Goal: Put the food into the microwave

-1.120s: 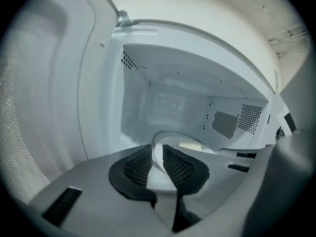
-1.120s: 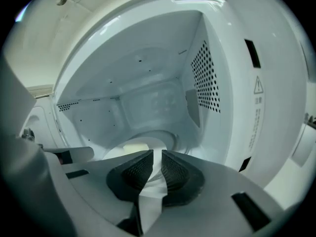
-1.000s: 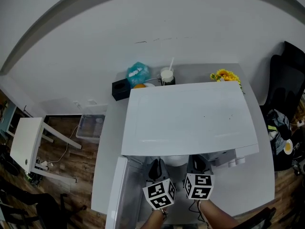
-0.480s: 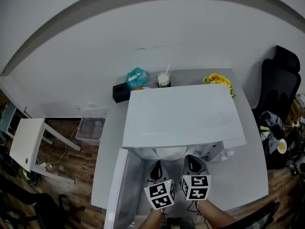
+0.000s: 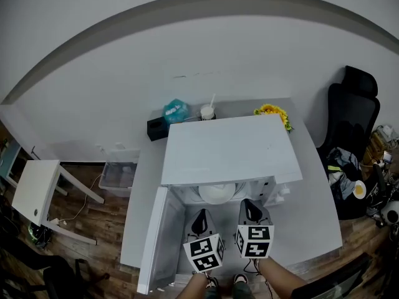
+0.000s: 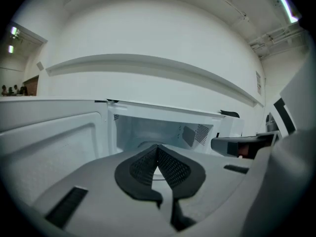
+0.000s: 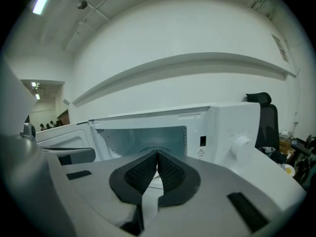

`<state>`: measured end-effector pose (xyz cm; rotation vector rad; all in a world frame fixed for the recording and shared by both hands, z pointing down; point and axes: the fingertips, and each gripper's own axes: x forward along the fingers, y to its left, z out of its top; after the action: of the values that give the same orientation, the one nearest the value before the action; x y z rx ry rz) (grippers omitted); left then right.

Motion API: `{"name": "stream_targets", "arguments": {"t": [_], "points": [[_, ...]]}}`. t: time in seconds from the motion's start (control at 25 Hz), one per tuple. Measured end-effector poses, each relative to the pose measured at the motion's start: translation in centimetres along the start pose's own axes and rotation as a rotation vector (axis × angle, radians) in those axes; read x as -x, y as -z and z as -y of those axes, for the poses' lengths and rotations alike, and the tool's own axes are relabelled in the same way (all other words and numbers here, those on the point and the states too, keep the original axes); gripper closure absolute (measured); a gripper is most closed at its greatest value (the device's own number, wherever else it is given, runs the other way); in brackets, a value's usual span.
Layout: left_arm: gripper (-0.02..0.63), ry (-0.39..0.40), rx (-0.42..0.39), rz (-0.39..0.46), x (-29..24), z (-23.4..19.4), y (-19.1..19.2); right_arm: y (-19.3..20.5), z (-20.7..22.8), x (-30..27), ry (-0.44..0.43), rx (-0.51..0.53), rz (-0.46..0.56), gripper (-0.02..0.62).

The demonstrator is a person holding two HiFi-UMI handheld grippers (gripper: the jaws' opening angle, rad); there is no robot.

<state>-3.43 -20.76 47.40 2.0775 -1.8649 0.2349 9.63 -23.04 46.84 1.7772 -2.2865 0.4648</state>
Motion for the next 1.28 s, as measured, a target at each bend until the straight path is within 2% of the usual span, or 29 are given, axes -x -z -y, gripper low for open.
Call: {"name": "stream_targets", "arguments": {"t": [0.24,0.6,0.72,0.88,1.28], "points": [[0.603,0.060,-0.004,0.019,3.7,1.8,-1.2,-0.8,-0.6,3.8,0.013,0.008,0.012,0.578],[0.603,0.113,-0.032,0.063,8.9,2.8,-3.3,-2.5,-3.3,8.4,-0.034,0.012,0.090,0.578],[0.603,0.118,-0.033,0.072,10.2,2.7,-3.6,-2.8,-3.7,9.5,-0.045,-0.006,0.113,0.578],[0.603,0.107,-0.026,0.064,11.3,1.9,-3.1,-1.8,-4.7,10.0,-0.059,-0.001,0.090,0.578],[0.603,0.103,-0.043,0.059,11.4,1.4,-3.3,-1.0,-5.6,10.1,-0.081,0.010,0.070,0.578]]}}
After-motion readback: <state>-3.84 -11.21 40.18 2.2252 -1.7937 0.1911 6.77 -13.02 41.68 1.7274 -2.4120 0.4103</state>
